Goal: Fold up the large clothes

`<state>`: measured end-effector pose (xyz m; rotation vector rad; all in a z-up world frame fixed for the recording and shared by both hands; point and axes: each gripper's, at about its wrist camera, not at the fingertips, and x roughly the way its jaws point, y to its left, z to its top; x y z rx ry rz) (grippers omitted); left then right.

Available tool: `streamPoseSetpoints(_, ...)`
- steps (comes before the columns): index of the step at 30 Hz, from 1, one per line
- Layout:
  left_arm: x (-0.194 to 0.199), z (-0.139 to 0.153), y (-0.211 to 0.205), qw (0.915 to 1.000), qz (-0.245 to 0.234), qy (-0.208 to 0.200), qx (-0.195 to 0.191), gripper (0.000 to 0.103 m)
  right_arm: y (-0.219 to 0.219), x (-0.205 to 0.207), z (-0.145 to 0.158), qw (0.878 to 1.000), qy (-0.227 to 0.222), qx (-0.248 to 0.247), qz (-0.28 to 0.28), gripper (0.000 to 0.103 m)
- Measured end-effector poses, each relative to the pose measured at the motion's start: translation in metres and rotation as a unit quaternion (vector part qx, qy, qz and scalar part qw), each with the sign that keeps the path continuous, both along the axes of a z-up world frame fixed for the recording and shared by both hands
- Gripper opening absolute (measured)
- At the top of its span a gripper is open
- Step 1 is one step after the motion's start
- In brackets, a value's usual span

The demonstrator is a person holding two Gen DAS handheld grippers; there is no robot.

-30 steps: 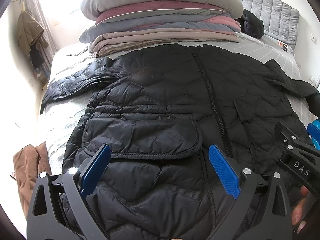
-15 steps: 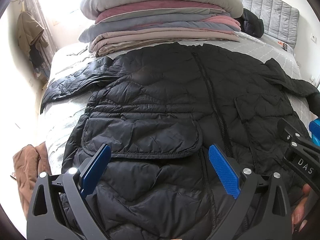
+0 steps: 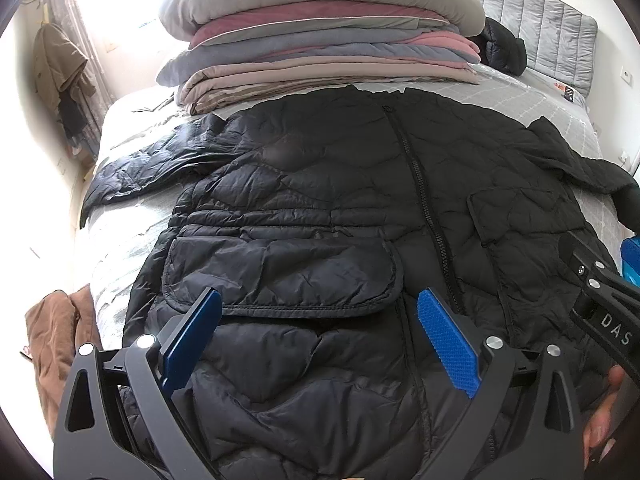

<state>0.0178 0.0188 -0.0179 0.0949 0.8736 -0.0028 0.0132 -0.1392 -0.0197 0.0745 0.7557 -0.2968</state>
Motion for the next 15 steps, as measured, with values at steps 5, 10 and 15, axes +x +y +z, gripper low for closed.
streamPoseSetpoints(5, -0.0021, 0.0018, -0.0007, 1.0, 0.0, -0.005, 0.004, 0.095, -0.0006, -0.0009, 0.0012, 1.0, -0.003, 0.0, 0.0, 0.098)
streamPoseSetpoints(10, -0.0025, 0.0043, -0.0012, 1.0, -0.001, -0.007, 0.002, 0.095, -0.0031, -0.0018, 0.0054, 1.0, -0.011, 0.002, -0.001, 0.098)
streamPoseSetpoints(15, -0.0033, 0.0054, -0.0011, 1.0, 0.0, -0.007, 0.002, 0.095, -0.0021, -0.0009, 0.0052, 1.0, -0.009, 0.001, 0.001, 0.098)
